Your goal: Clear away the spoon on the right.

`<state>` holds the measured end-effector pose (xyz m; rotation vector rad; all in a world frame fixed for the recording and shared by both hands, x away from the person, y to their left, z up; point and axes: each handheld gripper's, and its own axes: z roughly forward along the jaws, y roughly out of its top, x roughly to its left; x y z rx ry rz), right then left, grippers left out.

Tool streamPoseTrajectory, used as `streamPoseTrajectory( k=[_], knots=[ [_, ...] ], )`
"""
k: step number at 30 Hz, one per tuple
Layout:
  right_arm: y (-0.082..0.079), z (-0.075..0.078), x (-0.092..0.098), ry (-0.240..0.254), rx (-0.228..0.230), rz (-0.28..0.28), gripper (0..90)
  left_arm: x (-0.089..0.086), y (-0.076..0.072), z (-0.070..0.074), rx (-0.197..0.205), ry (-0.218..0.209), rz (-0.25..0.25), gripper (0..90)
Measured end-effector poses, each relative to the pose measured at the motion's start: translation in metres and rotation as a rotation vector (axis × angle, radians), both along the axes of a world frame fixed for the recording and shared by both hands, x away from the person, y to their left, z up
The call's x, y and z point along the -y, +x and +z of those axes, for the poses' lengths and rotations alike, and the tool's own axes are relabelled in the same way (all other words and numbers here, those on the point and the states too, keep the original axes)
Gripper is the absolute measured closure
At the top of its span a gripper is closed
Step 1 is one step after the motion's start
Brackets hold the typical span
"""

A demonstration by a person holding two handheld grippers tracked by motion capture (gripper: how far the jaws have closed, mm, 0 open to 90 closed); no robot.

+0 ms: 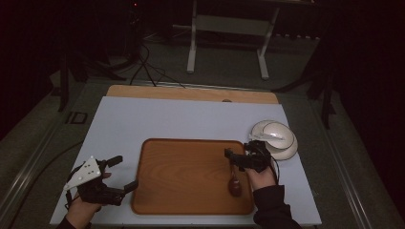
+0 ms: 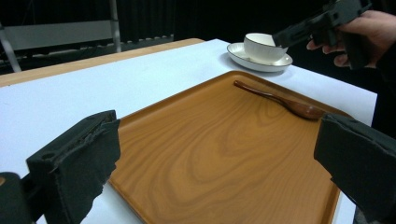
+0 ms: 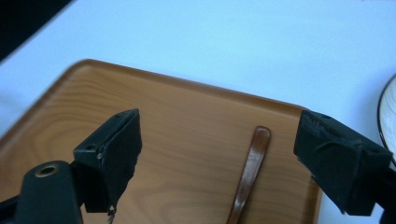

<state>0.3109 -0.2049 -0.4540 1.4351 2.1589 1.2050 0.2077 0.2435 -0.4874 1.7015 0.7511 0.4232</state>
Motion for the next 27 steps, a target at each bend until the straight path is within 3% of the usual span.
streamPoseTrajectory(
  k=[4,7,12,19,27],
  knots=[
    [-0.005,0.005,0.006,0.029,0.004,0.046,14.7,-0.001,0.000,0.000,0.000,-0.003,0.002,1.5],
    [-0.009,0.008,0.011,0.020,0.022,0.082,14.9,0.000,0.000,0.000,0.000,-0.004,-0.001,1.5],
    [-0.017,0.009,0.022,0.043,0.038,0.103,14.9,0.000,-0.001,0.000,0.001,-0.002,0.000,1.5],
    [-0.027,0.008,0.038,0.030,0.042,0.133,14.8,0.001,-0.001,0.000,0.002,0.002,-0.005,1.5],
    [-0.041,0.008,0.057,0.035,0.095,0.154,14.6,0.001,-0.001,0.000,0.001,0.001,-0.008,1.5]
  ],
)
